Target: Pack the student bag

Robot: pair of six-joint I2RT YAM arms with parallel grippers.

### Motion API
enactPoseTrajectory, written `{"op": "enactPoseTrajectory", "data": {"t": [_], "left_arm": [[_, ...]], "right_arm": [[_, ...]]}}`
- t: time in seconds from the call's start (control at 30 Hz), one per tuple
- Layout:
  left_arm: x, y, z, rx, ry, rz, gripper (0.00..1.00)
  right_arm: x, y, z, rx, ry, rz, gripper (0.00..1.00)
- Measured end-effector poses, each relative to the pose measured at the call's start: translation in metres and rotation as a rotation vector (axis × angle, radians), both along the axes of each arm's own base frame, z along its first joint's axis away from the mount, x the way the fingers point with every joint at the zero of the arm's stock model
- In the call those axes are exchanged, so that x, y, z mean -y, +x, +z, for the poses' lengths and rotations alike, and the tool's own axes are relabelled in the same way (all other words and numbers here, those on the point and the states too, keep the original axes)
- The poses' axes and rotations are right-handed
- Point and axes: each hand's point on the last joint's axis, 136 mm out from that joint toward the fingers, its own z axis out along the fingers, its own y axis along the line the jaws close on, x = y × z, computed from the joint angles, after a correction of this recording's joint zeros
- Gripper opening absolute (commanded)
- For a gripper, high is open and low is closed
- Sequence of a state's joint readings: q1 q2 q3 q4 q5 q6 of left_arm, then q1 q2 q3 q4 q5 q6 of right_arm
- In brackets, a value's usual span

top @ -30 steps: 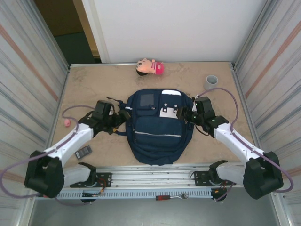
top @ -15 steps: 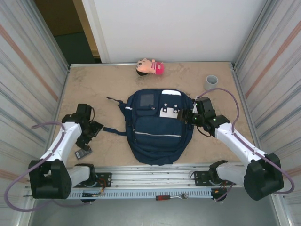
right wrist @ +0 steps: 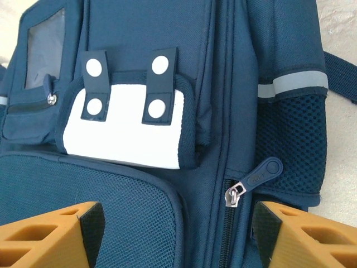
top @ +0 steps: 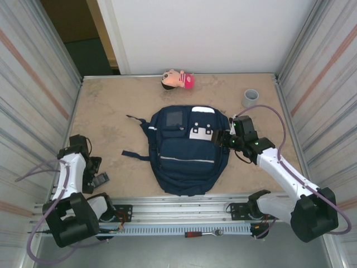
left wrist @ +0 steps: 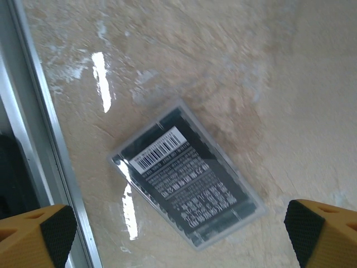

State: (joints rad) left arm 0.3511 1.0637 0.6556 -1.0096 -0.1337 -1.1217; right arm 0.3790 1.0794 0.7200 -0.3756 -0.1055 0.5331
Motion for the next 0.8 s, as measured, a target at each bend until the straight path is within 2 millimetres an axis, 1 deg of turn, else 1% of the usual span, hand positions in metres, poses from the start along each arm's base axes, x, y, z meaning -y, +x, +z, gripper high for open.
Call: {"op": "enactPoseTrajectory", "data": {"t": [0.1,0.13,0.23,0.33,0.67,0.73,0.8], "left_arm": [[-0.003,0.002,-0.005,-0.001,0.0,0.008,0.96],[-0.003,0.003,-0.008,-0.003,-0.003,0.005,0.94],[0.001,0.007,-0.023,-0.003,-0.036,-0.033,0.9],[0.005,0.015,-0.036,0.013,-0.069,-0.076,0.88],[0.012,0.027,-0.038,0.045,-0.119,-0.195,0.86],[0.013,0.035,-0.037,0.077,-0.123,-0.22,0.84],[0.015,0.05,-0.033,0.137,-0.116,-0.261,0.82]], "right_arm": [[0.001,-0.001,0.0,0.0,-0.003,0.002,0.71],[0.001,-0.001,0.0,-0.002,-0.004,0.003,0.71],[0.001,-0.002,-0.001,-0.004,-0.006,0.002,0.71],[0.001,-0.002,-0.001,-0.004,-0.006,0.003,0.71],[0.002,-0.003,0.002,0.006,-0.003,0.002,0.71],[0.001,-0.003,0.003,0.009,-0.001,0.002,0.71],[0.001,-0.002,0.003,0.011,0.001,0.004,0.71]]}}
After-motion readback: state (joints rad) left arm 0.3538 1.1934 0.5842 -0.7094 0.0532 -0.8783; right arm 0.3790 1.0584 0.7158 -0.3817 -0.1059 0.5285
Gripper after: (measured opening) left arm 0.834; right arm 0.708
